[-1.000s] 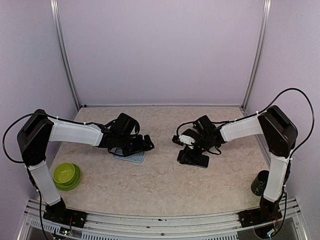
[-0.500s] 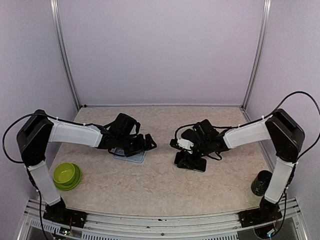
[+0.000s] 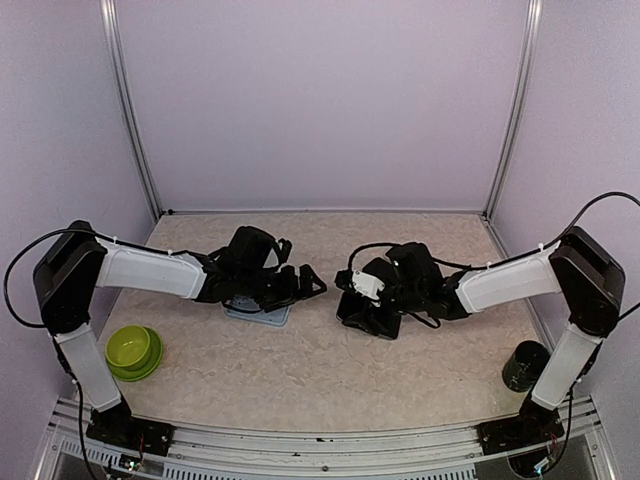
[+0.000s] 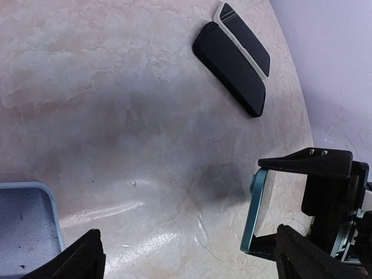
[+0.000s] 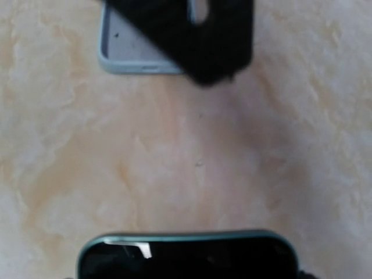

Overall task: Put the phone into the phone case
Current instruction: Pass from the right arm to the left

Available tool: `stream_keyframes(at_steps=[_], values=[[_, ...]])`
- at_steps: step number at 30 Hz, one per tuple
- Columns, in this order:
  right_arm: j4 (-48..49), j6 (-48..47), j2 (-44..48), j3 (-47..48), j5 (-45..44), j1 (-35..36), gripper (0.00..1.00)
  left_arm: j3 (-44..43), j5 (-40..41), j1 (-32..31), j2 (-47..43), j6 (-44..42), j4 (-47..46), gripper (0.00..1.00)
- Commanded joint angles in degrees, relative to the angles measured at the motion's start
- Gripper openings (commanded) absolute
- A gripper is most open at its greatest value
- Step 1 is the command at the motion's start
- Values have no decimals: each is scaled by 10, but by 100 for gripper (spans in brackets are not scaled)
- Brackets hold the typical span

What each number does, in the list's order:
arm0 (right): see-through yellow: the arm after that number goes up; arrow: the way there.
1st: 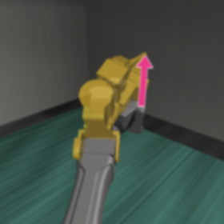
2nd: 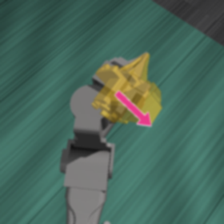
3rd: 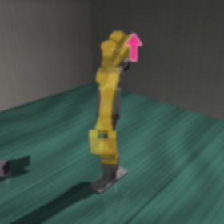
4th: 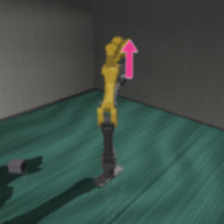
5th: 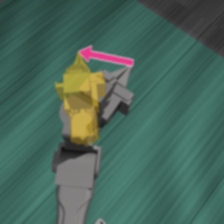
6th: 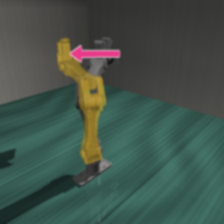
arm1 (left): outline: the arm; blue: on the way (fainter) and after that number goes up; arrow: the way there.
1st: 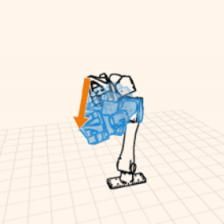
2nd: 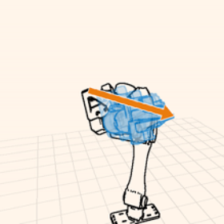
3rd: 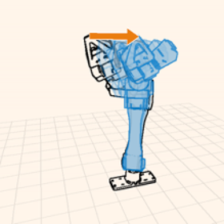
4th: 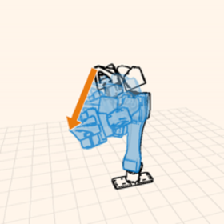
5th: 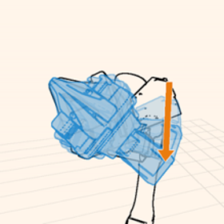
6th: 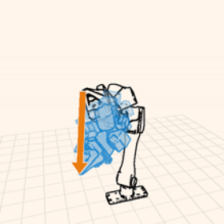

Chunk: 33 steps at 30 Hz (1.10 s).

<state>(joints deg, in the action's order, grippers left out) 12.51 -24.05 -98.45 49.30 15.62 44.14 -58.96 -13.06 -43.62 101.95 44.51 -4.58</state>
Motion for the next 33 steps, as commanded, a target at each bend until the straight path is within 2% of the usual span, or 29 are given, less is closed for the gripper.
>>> stream_keyframes(at_steps=[1, 5, 8, 12, 16, 20, 23, 26, 30, 33], values=[[56, 7, 31, -9, -26, 11, 63, 18, 26, -13, -31, -17, -36, 99], [64, 3, 49, -22, -34, 12, 63, 17, 167, -36, -60, -44, -14, 99], [67, 2, 57, -25, -40, 13, 63, 36, 250, -55, -88, -69, -37, 99], [69, 0, 63, -28, -44, 14, 63, 59, 286, -64, -112, -92, -75, 99], [73, -3, 66, -32, -49, 16, 64, 43, 319, -64, -113, -93, -58, 99], [71, -6, 64, -30, -55, 17, 64, 52, 447, -96, -120, -148, -78, 99], [68, -8, 63, -26, -56, 17, 64, 31, 524, -115, -118, -159, -55, 99], [70, -8, 63, -27, -61, 18, 65, 11, 548, -123, -110, -162, -33, 99], [69, -10, 61, -27, -65, 18, 66, 43, 551, -140, -131, -194, -99, 99], [70, -9, 60, -27, -65, 18, 66, 58, 525, -140, -152, -211, -132, 99]])
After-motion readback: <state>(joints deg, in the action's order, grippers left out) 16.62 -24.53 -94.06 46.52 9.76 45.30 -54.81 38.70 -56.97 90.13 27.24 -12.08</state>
